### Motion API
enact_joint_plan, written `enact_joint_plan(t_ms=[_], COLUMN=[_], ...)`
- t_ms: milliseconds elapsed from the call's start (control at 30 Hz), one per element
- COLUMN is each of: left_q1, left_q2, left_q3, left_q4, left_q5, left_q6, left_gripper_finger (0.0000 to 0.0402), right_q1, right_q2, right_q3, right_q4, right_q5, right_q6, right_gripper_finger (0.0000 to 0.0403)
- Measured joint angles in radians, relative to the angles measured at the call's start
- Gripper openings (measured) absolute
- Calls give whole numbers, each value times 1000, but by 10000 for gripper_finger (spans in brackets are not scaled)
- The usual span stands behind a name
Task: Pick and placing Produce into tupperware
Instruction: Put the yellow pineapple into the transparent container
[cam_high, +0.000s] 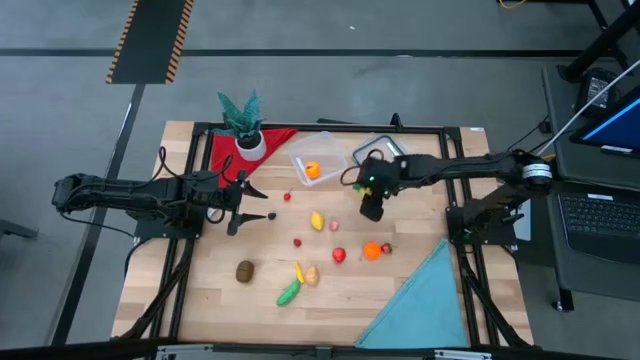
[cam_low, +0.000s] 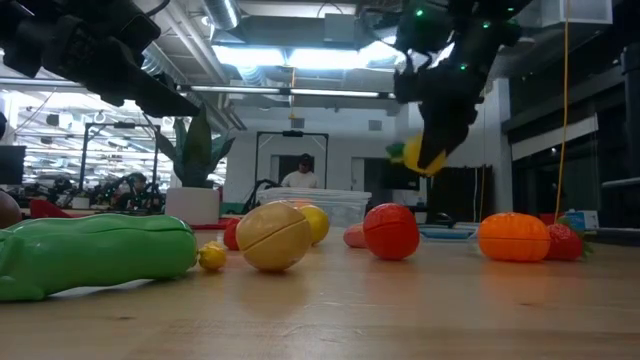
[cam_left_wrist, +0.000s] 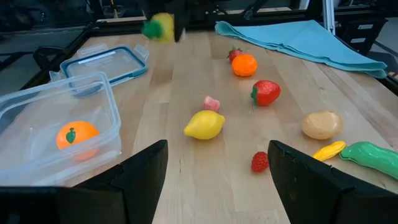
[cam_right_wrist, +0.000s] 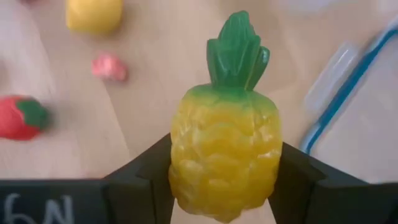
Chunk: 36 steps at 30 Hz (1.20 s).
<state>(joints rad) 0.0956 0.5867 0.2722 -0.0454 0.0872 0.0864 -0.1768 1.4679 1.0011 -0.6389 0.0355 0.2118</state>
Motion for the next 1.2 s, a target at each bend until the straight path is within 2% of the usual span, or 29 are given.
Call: enact_joint_plan(t_ms=[100, 300, 500, 900, 1200], left_q1=[0, 0, 0, 1, 1], left_q2=[0, 0, 0, 0, 0], left_q3=[0, 0, 0, 0, 0], left_q4=[-1, -1, 0, 5, 5], left_q5=[0, 0, 0, 0, 0], left_q6=[0, 0, -6, -9, -32], left_gripper_finger=[269, 269, 269, 269, 269], right_q1=[-27, -59, -69, -69, -69], right_q2=[-93, -254, -352, -375, -375], right_q3=[-81, -289, -429, -536, -538], right_q4=[107, 427, 686, 1036, 1070], right_q5=[0, -3, -10, -13, -12], right_q6=[-19, -56, -91, -213, -173], right_gripper_finger=[190, 190, 190, 189, 189])
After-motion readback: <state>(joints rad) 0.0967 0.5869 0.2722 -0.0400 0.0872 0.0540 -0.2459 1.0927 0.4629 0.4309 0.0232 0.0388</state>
